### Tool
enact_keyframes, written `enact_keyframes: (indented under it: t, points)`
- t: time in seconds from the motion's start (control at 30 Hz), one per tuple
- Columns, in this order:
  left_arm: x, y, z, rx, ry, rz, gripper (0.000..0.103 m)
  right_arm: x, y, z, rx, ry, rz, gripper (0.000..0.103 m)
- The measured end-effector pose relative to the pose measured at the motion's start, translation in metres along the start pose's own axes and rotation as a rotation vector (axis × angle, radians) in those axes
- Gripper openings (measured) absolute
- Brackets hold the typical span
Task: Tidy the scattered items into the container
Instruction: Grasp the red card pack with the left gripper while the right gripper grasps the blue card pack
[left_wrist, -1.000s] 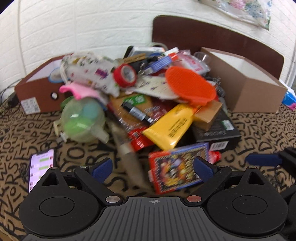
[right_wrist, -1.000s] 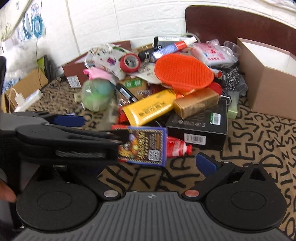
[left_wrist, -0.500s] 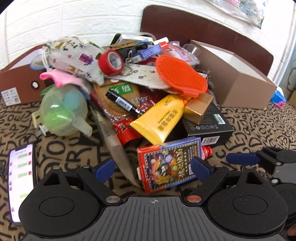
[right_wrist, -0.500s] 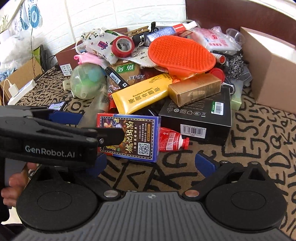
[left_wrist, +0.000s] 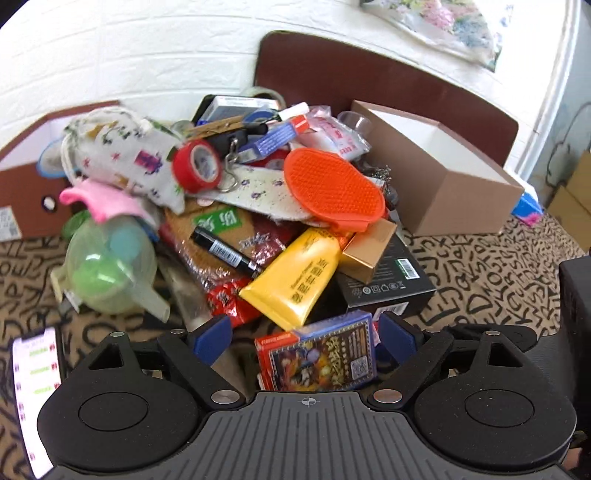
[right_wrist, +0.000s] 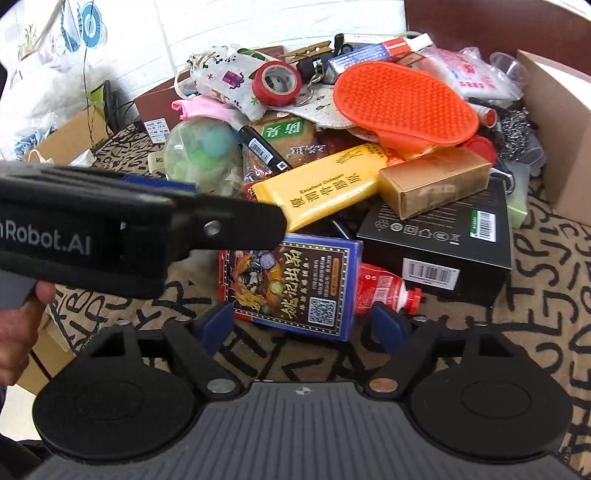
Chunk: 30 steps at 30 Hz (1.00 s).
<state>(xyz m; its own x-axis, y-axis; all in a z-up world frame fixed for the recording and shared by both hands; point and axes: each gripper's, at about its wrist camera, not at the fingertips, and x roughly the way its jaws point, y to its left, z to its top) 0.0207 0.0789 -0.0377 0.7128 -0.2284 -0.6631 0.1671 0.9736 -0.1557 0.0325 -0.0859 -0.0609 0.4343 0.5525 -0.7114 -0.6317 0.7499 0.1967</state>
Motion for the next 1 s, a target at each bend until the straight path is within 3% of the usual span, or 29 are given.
enact_keyframes:
  t: [0.23,0.33,0.47,0.6,0.73,0.83,1.0]
  points:
    - [0.031,0.007,-0.004,0.003,0.082,-0.018,0.091,0.000,0.001,-0.002,-0.012,0.006,0.012,0.073]
    - [0.035,0.012,-0.013,-0.026,0.131,-0.058,0.078,-0.001,0.001,-0.004,-0.015,0.013,0.026,0.073]
    - [0.033,0.016,-0.021,-0.057,0.150,-0.082,0.071,-0.003,0.003,-0.006,-0.036,0.031,0.036,0.073]
    - [0.024,0.013,-0.024,-0.039,0.156,-0.077,0.073,-0.008,0.006,-0.010,-0.047,0.044,0.058,0.073]
    - [0.017,0.018,-0.026,-0.069,0.157,-0.031,0.077,-0.011,0.014,-0.012,-0.087,0.067,0.115,0.073]
    - [0.012,0.024,-0.025,-0.100,0.159,-0.040,0.079,-0.013,0.021,-0.012,-0.136,0.076,0.163,0.073]
    - [0.009,0.023,-0.024,-0.096,0.160,-0.042,0.082,-0.015,0.013,-0.006,-0.182,0.042,0.035,0.071]
